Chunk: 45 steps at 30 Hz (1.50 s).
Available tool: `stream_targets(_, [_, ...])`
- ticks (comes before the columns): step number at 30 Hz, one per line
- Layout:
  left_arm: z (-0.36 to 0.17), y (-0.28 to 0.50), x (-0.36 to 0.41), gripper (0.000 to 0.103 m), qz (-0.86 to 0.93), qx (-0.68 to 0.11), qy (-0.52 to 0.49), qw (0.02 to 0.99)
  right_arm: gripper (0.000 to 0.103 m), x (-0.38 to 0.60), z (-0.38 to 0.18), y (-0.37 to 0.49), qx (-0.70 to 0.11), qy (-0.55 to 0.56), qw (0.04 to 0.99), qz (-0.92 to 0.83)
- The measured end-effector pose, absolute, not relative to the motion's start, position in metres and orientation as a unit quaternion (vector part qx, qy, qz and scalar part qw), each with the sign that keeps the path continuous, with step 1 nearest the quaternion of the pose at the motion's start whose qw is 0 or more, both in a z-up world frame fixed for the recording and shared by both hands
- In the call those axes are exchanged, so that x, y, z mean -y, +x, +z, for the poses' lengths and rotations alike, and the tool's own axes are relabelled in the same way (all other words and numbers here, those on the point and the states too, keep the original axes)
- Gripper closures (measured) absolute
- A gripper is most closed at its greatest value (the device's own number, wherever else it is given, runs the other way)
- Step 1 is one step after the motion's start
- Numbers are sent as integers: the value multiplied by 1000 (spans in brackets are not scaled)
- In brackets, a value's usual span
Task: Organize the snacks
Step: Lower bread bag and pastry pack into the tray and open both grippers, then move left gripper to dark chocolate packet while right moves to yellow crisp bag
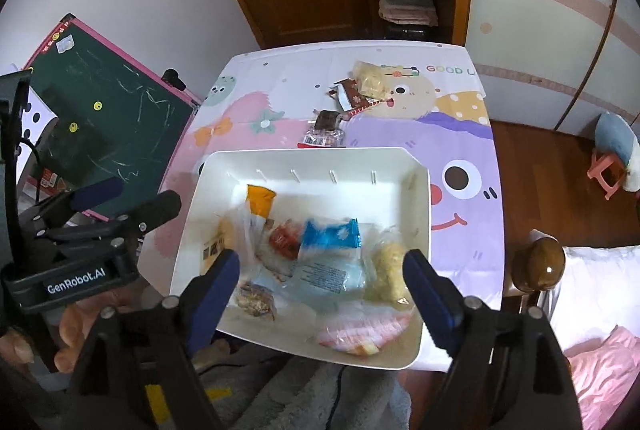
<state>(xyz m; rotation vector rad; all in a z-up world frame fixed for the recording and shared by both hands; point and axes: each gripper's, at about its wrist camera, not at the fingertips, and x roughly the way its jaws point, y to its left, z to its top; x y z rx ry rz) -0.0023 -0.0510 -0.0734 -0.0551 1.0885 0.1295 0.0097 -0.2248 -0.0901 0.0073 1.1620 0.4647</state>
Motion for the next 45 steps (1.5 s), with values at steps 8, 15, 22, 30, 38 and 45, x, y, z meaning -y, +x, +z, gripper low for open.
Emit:
stream_targets(8, [-67, -5, 67, 12, 53, -504, 2, 862, 19, 228, -84, 7, -534, 5, 817, 219])
stream_targets(15, [-64, -4, 70, 12, 51, -503, -1, 863, 19, 231, -82, 6, -531, 11, 819, 217])
stream_targets(22, [-63, -3, 71, 12, 49, -503, 0, 863, 19, 235, -81, 5, -529, 14, 821, 215])
stream_targets(30, [-63, 2, 71, 12, 46, -505, 3, 862, 19, 237, -78, 10, -528, 24, 822, 210])
stream_targets(38, [-62, 24, 61, 12, 34, -509, 3, 860, 19, 237, -77, 29, -527, 39, 826, 196])
stream_targets(45, [-63, 58, 51, 12, 22, -507, 1, 861, 19, 230, -68, 59, -516, 33, 838, 176])
